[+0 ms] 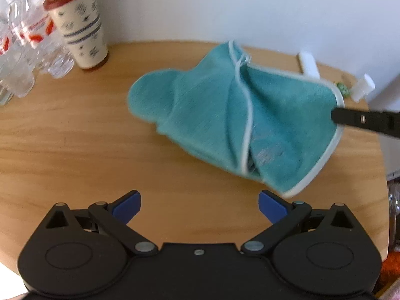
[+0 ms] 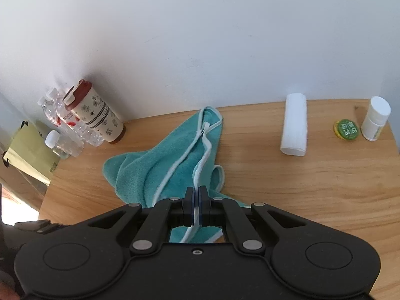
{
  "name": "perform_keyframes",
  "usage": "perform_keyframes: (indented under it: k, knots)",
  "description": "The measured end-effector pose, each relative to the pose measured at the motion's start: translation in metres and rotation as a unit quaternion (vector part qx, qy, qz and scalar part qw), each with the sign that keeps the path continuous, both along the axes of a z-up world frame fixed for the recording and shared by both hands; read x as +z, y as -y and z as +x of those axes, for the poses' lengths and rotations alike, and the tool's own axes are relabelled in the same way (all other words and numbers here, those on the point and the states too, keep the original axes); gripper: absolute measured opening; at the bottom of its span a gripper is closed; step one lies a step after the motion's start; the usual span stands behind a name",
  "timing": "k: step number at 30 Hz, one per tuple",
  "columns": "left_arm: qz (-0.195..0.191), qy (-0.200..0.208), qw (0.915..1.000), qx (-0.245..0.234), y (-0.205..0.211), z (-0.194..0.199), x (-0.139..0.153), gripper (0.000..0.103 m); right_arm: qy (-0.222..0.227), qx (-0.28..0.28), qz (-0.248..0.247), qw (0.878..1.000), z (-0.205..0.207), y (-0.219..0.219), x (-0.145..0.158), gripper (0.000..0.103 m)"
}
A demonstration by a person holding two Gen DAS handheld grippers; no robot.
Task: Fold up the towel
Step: 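Grasp a towel edge with the right gripper while the left gripper approaches, then grasp the white-piped towel edge with the left gripper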
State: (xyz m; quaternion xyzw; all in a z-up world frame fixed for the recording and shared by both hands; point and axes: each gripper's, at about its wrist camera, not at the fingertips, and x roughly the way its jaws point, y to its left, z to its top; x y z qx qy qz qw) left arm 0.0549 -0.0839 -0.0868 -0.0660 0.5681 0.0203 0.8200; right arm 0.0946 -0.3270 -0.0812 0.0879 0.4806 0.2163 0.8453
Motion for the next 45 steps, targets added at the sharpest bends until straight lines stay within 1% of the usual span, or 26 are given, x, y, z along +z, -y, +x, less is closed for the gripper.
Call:
perform_keyframes:
  k: [2,4,5,7,11,13,14,15,16,18,19,20,23,24,28,29,30,32,34,36,37,39,42,45]
  knots:
    - [-0.013,0.016,0.9997,0.016,0.005,0.005,-0.005,0.102,0.003,0.004,0.007,1.000,0.000,0.009,-0.001,0.003]
    - [-0.004,0.031,0.9993,0.022,0.010,0.009,-0.010,0.101,0.000,0.005,0.016,1.000,0.001,0.017,-0.003,0.003]
    - [0.002,0.038,0.9990,0.024,0.013,0.011,-0.012,0.097,0.000,0.006,0.017,1.000,0.002,0.021,-0.004,0.003]
    - [0.001,0.043,0.9989,0.020,0.017,0.012,-0.014,0.093,-0.001,0.009,0.018,1.000,0.002,0.025,-0.006,0.003]
    - [0.004,0.037,0.9993,0.007,0.027,0.017,-0.021,0.076,0.002,0.013,0.029,1.000,0.002,0.032,-0.006,0.003]
    - [0.006,0.040,0.9992,-0.004,0.029,0.018,-0.023,0.074,0.001,0.010,0.032,0.999,0.002,0.035,-0.007,0.003]
    - [0.014,0.046,0.9988,-0.008,0.032,0.019,-0.024,0.073,-0.001,0.009,0.034,0.999,0.002,0.036,-0.009,0.003]
    - [0.020,0.049,0.9986,-0.009,0.032,0.021,-0.025,0.068,-0.002,0.011,0.033,0.999,0.002,0.037,-0.009,0.003]
    - [0.018,0.062,0.9977,-0.018,0.034,0.021,-0.025,0.066,-0.003,0.012,0.031,0.999,0.002,0.037,-0.011,0.003]
    - [0.020,0.070,0.9970,-0.027,0.039,0.020,-0.024,0.065,-0.004,0.015,0.029,0.999,0.002,0.039,-0.012,0.003]
    - [0.029,0.068,0.9967,-0.033,0.043,0.020,-0.025,0.064,-0.005,0.016,0.029,0.999,0.002,0.039,-0.013,0.003]
    - [0.037,0.067,0.9963,-0.039,0.048,0.020,-0.026,0.061,-0.006,0.016,0.028,0.999,0.003,0.040,-0.014,0.003]
    - [0.035,0.070,0.9958,-0.047,0.052,0.021,-0.033,0.059,-0.009,0.013,0.035,0.999,0.004,0.043,-0.015,0.003]
    - [0.038,0.069,0.9958,-0.047,0.053,0.022,-0.036,0.056,-0.008,0.013,0.035,0.999,0.004,0.043,-0.016,0.003]
    - [0.060,0.061,0.9947,-0.057,0.058,0.025,-0.040,0.053,-0.010,0.014,0.033,0.999,0.005,0.048,-0.019,0.003]
    - [0.054,0.061,0.9952,-0.054,0.057,0.025,-0.039,0.050,-0.011,0.012,0.033,0.999,0.005,0.048,-0.020,0.003]
    - [0.054,0.062,0.9952,-0.053,0.056,0.025,-0.039,0.044,-0.012,0.010,0.035,0.999,0.006,0.049,-0.021,0.003]
    - [0.065,0.062,0.9946,-0.052,0.054,0.025,-0.040,0.035,-0.013,0.008,0.039,0.999,0.007,0.053,-0.023,0.003]
    - [0.066,0.059,0.9947,-0.051,0.051,0.025,-0.041,0.030,-0.013,0.008,0.040,0.999,0.008,0.053,-0.024,0.003]
    - [0.065,0.061,0.9948,-0.050,0.048,0.025,-0.040,0.022,-0.013,0.009,0.039,0.999,0.009,0.054,-0.025,0.003]
    - [0.067,0.060,0.9948,-0.049,0.046,0.026,-0.039,0.021,-0.012,0.009,0.039,0.999,0.010,0.055,-0.025,0.003]
    - [0.065,0.059,0.9951,-0.046,0.044,0.027,-0.039,0.016,-0.012,0.007,0.037,0.999,0.011,0.057,-0.025,0.003]
    - [0.074,0.060,0.9942,-0.050,0.043,0.028,-0.038,0.010,-0.004,0.003,0.043,0.999,0.009,0.062,-0.022,0.003]
    - [0.102,0.062,0.9908,-0.063,0.046,0.028,-0.033,0.009,0.004,0.004,0.052,0.999,0.007,0.067,-0.017,0.003]
